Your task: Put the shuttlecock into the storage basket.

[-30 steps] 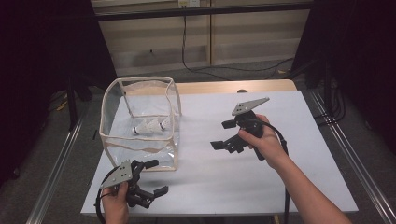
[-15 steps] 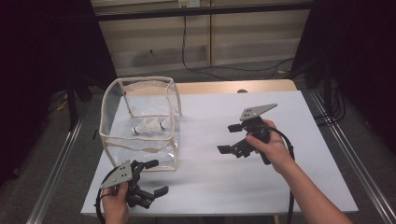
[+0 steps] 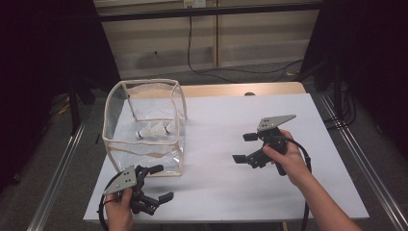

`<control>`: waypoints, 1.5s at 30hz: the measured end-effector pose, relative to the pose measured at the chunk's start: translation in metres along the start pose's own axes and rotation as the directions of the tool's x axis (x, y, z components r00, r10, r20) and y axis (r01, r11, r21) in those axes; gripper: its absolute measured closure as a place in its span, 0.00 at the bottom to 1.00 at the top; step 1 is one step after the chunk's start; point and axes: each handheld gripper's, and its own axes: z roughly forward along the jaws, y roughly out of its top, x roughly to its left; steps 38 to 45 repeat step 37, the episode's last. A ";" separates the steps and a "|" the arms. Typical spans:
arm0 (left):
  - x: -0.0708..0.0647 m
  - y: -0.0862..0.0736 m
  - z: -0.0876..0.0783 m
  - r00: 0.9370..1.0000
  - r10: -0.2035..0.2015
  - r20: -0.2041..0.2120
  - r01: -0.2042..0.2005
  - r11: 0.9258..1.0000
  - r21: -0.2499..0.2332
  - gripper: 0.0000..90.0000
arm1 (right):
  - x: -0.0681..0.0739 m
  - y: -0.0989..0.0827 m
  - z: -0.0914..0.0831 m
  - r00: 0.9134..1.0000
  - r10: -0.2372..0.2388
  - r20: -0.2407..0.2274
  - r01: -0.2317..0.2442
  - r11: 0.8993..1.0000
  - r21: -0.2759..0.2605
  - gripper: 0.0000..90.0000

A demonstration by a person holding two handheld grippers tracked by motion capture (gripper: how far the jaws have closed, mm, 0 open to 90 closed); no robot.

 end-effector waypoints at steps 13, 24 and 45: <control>0.000 0.000 0.000 1.000 -0.001 -0.001 0.001 1.000 -0.001 0.03 | -0.004 -0.026 -0.013 1.000 0.004 0.016 -0.004 1.000 -0.011 0.04; -0.001 0.000 0.000 1.000 0.001 0.000 -0.001 1.000 0.005 0.03 | -0.006 -0.046 -0.030 0.999 0.011 0.040 -0.010 0.999 -0.033 0.04; 0.000 -0.001 0.000 1.000 -0.003 -0.001 0.003 1.000 0.003 0.03 | -0.012 -0.076 -0.037 0.998 0.045 0.045 -0.043 0.997 -0.060 0.05</control>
